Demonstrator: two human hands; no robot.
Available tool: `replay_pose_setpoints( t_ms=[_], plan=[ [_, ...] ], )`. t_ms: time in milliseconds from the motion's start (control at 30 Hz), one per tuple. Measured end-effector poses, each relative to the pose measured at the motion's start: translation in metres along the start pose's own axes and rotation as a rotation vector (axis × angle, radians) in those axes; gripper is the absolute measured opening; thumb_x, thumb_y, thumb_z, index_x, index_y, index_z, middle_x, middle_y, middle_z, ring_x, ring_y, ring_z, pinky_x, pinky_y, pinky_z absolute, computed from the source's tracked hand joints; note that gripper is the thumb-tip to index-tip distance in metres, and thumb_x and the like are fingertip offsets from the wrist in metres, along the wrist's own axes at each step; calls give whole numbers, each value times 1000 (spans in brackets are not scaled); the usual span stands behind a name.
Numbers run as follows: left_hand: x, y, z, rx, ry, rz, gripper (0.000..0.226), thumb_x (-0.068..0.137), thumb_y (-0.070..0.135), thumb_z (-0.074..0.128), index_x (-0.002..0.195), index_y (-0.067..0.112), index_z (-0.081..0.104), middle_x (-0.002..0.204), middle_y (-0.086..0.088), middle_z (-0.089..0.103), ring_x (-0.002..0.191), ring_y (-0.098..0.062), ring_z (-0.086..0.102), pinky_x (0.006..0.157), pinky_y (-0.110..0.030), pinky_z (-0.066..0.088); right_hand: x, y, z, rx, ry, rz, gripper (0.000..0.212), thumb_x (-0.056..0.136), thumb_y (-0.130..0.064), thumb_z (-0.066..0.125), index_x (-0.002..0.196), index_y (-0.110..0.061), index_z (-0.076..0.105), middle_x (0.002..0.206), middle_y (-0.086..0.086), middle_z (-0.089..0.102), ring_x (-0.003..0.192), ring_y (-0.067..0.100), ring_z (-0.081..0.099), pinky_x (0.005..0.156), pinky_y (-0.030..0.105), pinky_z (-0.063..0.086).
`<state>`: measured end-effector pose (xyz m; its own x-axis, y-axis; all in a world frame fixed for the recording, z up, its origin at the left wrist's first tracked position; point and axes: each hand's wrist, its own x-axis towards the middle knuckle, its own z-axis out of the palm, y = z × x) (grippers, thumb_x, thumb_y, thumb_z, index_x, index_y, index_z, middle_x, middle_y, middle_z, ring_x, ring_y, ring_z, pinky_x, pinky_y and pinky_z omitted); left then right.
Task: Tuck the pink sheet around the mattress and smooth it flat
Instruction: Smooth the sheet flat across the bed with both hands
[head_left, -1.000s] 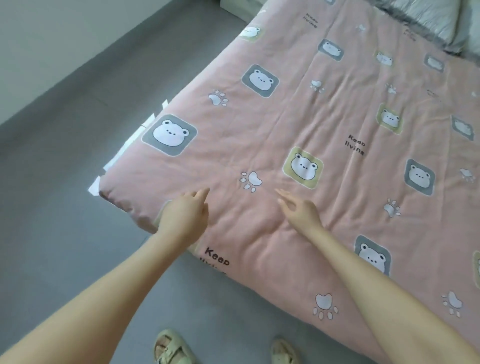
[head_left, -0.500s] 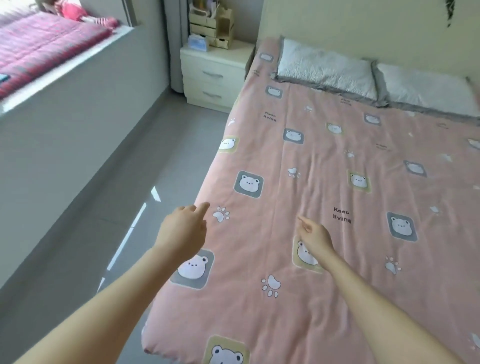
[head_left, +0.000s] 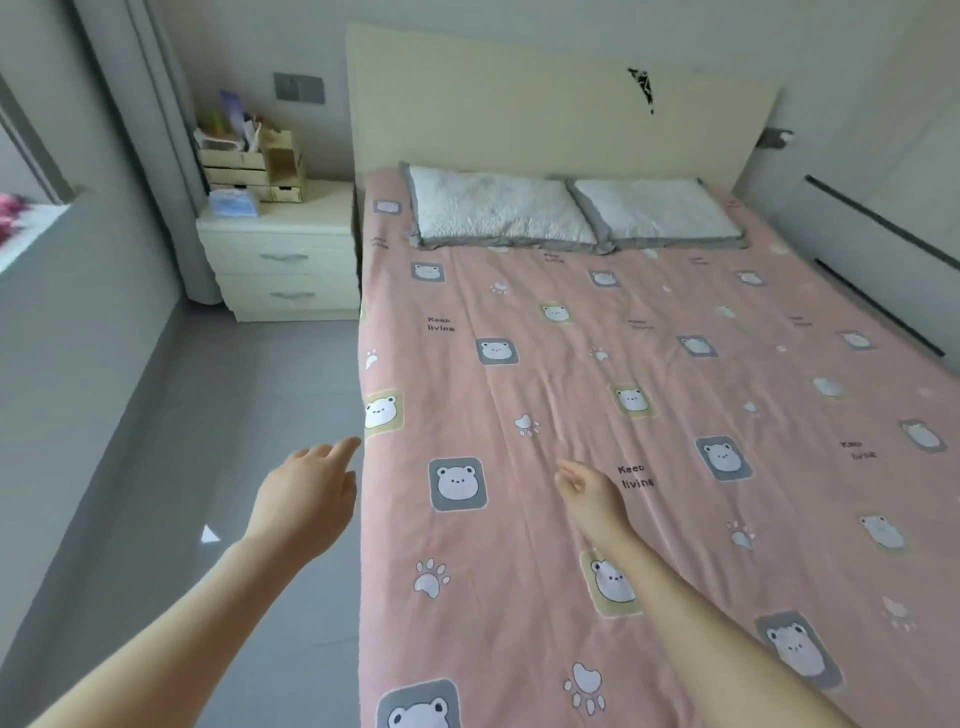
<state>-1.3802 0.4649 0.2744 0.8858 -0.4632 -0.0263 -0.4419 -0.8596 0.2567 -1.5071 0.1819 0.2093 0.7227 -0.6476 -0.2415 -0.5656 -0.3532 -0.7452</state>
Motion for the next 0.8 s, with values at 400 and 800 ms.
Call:
replay_pose_setpoints(
  t_ms=[400, 800],
  plan=[
    [120, -101, -25, -60, -136, 250, 43, 98, 24, 34, 142, 23, 35, 129, -1, 55, 118, -23, 48, 85, -33, 45, -9, -69, 86, -31, 191, 157, 28, 96, -15, 49, 120, -11, 63, 120, 2, 65, 113, 20, 58, 90, 26, 41],
    [280, -31, 22, 20, -251, 519, 43, 98, 22, 33, 141, 21, 35, 120, -5, 58, 114, -25, 48, 85, -33, 42, 83, -30, 78, 193, 418, 346, 23, 95, -20, 54, 111, -12, 69, 117, 0, 67, 112, 17, 60, 85, 23, 40]
  ],
)
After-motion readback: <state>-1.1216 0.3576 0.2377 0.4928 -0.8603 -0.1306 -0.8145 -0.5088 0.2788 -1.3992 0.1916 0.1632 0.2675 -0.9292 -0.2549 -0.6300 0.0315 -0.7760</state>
